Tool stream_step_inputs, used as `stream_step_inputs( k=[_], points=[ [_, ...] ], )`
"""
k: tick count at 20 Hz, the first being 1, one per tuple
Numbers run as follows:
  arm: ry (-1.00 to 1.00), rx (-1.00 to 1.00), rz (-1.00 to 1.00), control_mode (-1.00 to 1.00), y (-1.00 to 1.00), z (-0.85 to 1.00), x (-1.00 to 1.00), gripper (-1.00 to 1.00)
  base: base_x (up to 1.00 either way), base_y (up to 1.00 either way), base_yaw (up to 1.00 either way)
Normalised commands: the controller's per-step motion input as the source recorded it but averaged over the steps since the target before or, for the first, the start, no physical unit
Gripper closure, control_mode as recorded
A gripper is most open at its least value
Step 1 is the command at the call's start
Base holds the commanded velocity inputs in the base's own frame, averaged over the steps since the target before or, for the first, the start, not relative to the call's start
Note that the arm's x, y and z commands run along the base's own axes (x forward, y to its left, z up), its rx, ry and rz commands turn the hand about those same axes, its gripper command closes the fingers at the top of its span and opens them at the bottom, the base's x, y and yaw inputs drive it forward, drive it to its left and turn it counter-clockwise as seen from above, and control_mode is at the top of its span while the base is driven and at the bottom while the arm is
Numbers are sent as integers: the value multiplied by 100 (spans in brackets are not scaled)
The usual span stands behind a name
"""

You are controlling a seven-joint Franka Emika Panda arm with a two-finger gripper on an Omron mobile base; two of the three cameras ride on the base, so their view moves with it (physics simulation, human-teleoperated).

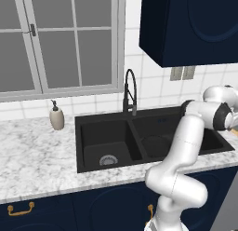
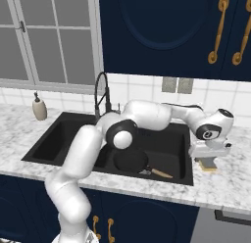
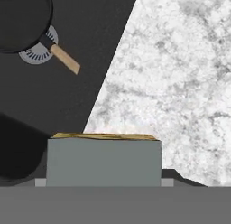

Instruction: Pick the pan and sponge and place them into the sink. Then turn on the water.

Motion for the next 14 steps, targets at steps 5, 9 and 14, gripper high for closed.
stream_step_inputs(
  k=[5,9,14],
  points=[
    [-5,-26,1,-100,100,26,-6,100,0,0,0],
    [3,-2,7,-100,100,2,11,100,0,0,0],
    [8,6,13,-100,99,5,29,100,0,0,0]
  ],
)
